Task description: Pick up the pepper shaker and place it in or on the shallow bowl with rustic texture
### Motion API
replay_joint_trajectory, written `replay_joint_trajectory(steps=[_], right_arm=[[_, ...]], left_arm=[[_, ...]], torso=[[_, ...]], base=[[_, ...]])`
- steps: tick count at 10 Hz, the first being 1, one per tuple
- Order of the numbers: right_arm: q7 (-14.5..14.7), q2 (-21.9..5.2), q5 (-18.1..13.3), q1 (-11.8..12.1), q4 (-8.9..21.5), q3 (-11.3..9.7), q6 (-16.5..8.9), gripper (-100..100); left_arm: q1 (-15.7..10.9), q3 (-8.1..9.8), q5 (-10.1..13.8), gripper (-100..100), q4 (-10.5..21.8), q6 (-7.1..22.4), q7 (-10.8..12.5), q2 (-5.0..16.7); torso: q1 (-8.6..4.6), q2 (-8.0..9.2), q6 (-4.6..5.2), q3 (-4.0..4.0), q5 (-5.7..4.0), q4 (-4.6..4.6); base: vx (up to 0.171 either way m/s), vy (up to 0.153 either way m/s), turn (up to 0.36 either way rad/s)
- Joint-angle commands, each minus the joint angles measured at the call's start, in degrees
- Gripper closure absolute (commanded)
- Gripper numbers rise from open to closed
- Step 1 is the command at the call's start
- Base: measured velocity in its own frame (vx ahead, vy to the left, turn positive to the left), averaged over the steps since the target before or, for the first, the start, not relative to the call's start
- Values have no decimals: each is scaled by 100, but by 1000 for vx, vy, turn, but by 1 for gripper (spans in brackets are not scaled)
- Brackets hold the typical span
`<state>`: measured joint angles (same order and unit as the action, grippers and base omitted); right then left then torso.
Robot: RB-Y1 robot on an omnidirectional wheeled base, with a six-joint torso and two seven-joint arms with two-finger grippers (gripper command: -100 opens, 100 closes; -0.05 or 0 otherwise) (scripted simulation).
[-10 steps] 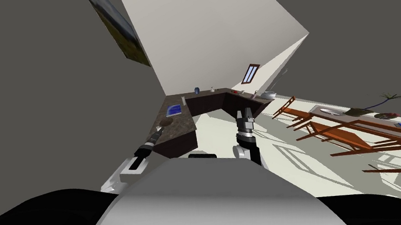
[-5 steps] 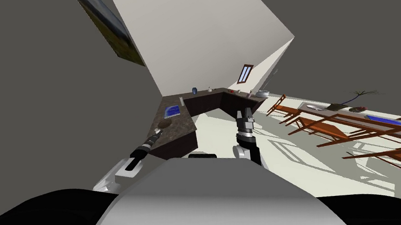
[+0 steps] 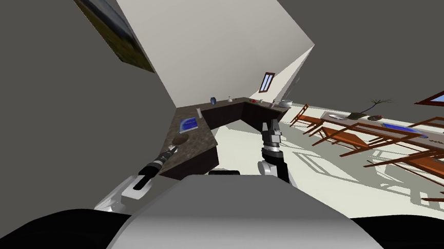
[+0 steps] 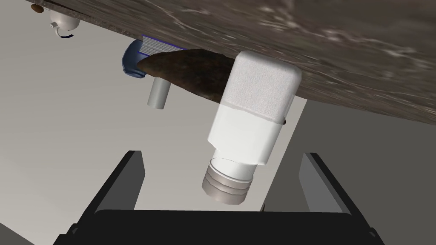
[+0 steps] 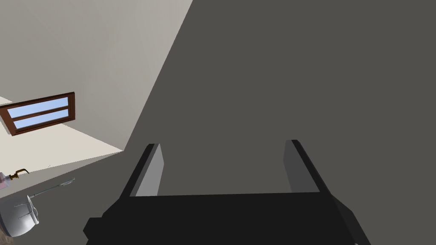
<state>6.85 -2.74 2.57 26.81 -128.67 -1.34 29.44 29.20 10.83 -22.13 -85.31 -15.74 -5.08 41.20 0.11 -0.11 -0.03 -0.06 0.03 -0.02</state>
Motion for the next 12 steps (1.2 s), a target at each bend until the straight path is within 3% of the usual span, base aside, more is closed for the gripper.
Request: replay_joint_trajectory(steps=[1, 2, 10, 11, 12], right_arm=[[0, 0, 0, 0, 0, 0, 0, 0], [0, 0, 0, 0, 0, 0, 0, 0], [0, 1, 0, 0, 0, -1, 0, 0], [0, 1, 0, 0, 0, -1, 0, 0], [0, 0, 0, 0, 0, 0, 0, 0]], left_arm=[[0, 0, 0, 0, 0, 0, 0, 0], [-83, 24, 28, -100, 210, -122, 5, 48], [-413, 120, 137, -100, 1056, -608, 25, 245], [-394, 113, 127, -100, 1005, -572, 18, 227], [-398, 116, 129, 100, 1018, -589, 19, 230]], torso=[[0, 0, 0, 0, 0, 0], [-7, 5, 0, 3, -2, 1], [-21, 0, 1, 0, -5, 0], [-22, 2, 0, 1, -6, 1], [-18, 5, 0, 3, -5, 1]], base=[[0, 0, 0], [13, -16, -32], [19, -34, -20], [6, -13, -2], [0, 0, 0]])
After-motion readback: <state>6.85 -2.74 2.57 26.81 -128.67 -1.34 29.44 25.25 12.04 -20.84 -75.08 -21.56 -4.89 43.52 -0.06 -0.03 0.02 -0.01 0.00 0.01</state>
